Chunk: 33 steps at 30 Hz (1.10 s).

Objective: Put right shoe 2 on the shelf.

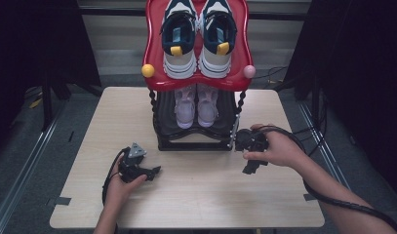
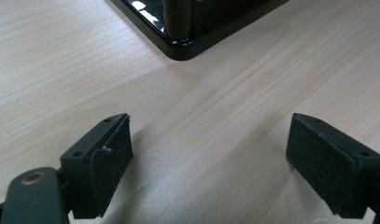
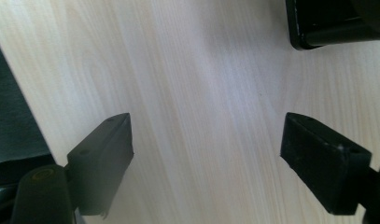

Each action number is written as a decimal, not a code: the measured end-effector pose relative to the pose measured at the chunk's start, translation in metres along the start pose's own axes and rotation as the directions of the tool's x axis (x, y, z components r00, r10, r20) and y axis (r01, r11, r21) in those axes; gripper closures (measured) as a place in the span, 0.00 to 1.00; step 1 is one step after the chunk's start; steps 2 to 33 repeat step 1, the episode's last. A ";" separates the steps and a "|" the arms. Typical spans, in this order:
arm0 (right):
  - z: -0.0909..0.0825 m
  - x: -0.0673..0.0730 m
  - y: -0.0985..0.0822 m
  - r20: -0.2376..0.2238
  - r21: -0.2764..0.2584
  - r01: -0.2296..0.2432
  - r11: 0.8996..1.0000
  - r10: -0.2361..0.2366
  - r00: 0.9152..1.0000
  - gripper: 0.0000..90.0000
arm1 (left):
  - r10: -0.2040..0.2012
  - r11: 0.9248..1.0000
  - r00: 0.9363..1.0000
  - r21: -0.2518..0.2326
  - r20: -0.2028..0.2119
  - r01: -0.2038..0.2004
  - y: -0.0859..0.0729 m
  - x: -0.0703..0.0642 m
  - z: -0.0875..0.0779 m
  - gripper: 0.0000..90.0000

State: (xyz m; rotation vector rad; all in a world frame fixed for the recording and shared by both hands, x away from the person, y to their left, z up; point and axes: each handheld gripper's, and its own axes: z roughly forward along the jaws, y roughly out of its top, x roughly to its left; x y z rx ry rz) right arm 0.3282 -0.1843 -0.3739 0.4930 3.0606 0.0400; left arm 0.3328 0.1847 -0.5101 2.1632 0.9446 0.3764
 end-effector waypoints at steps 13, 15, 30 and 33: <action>0.003 0.000 0.000 -0.006 -0.006 -0.004 1.000 0.004 1.000 0.18 | 0.000 1.000 1.000 0.000 0.000 0.000 0.000 0.000 0.000 0.15; 0.003 0.000 0.000 -0.006 -0.006 -0.004 1.000 0.004 1.000 0.18 | 0.000 1.000 1.000 0.000 0.000 0.000 0.000 0.000 0.000 0.15; 0.003 0.000 0.000 -0.006 -0.006 -0.004 1.000 0.004 1.000 0.18 | 0.000 1.000 1.000 0.000 0.000 0.000 0.000 0.000 0.000 0.15; 0.003 0.000 0.000 -0.006 -0.006 -0.004 1.000 0.004 1.000 0.18 | 0.000 1.000 1.000 0.000 0.000 0.000 0.000 0.000 0.000 0.15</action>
